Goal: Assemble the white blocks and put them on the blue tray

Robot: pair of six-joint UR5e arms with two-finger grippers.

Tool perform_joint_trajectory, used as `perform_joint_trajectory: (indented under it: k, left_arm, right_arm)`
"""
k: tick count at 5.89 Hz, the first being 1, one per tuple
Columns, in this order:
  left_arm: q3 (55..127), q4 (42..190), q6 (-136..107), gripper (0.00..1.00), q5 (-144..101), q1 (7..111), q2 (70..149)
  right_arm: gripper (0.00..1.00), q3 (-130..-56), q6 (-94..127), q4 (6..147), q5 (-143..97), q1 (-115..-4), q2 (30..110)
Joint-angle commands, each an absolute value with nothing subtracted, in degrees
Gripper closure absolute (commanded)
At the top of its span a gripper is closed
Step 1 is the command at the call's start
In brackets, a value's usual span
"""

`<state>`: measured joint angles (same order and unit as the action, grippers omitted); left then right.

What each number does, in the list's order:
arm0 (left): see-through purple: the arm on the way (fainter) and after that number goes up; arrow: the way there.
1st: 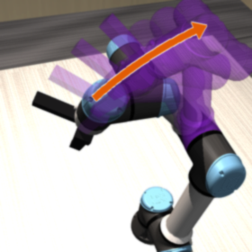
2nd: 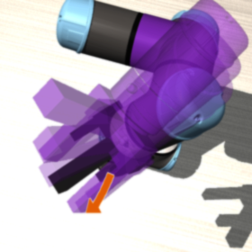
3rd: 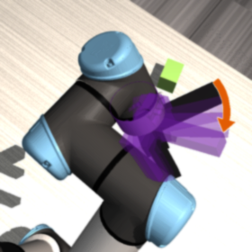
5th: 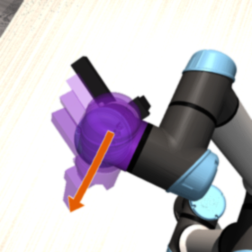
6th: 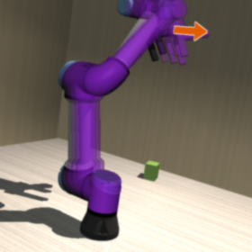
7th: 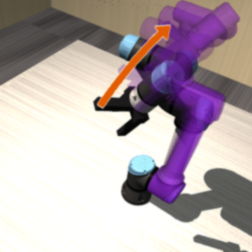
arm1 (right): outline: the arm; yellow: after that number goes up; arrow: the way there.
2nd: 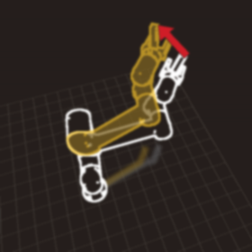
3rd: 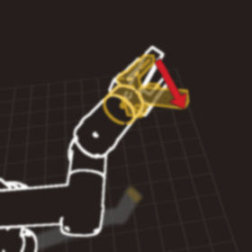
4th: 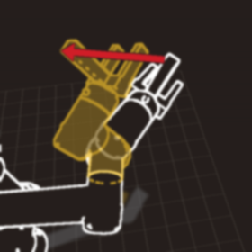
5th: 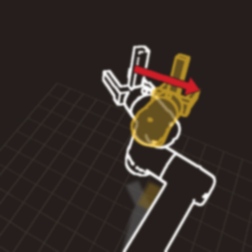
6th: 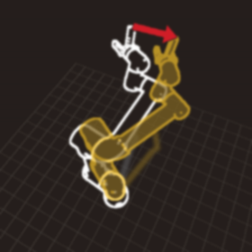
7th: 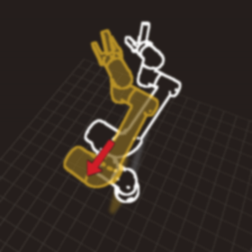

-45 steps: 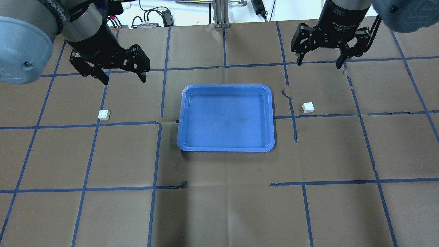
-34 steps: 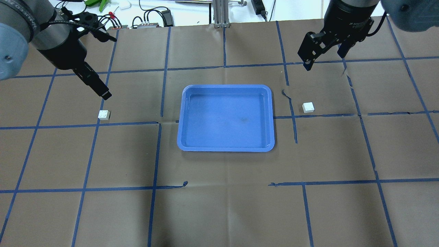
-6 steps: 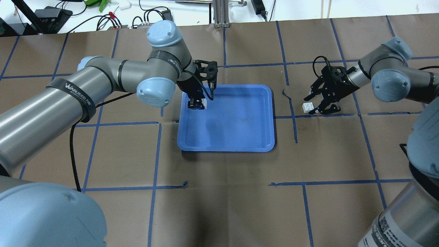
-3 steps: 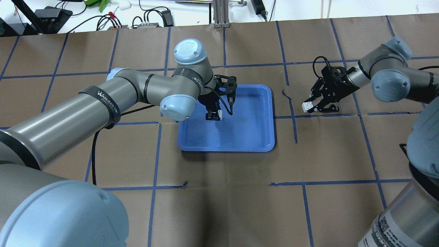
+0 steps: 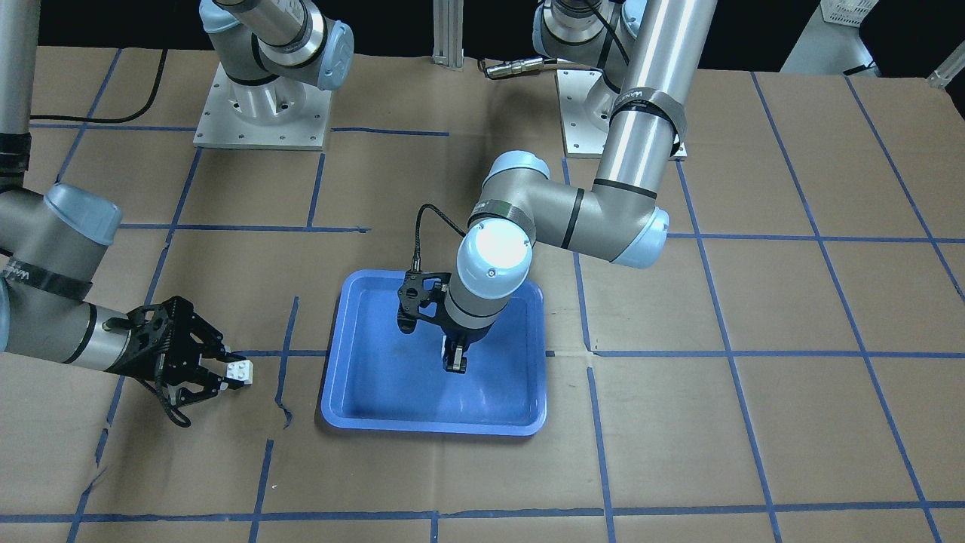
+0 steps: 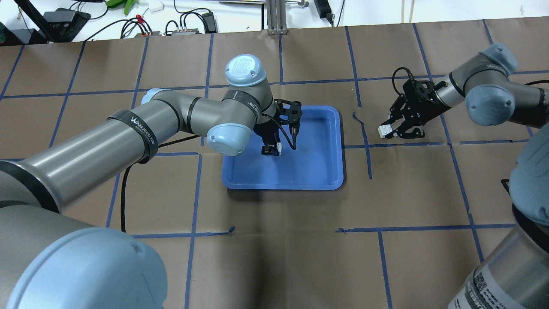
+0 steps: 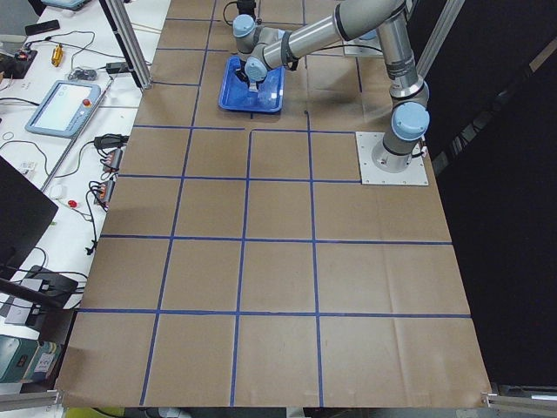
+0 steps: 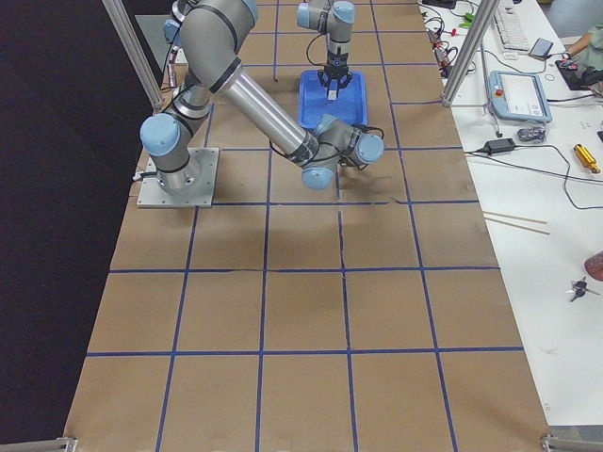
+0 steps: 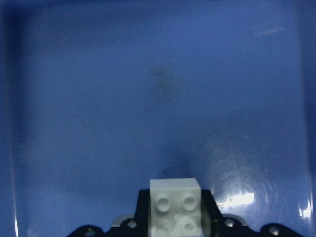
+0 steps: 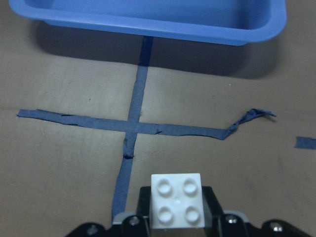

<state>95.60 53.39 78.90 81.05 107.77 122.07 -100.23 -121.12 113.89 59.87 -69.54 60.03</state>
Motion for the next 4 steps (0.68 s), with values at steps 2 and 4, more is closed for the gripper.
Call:
perform_joint_trajectory:
  k: [2,4]
  left_arm:
    - [93.1,59.3,77.6,0.04,81.2,107.6,116.4]
    - [92.8,72.4,77.7,0.04,81.1,103.0,106.9]
  right_arm:
    - [0.85,-97.7,-112.8,112.0,59.9,-70.0,65.2]
    - [0.85,-98.3,-112.2,108.6,57.5,-70.5,69.0]
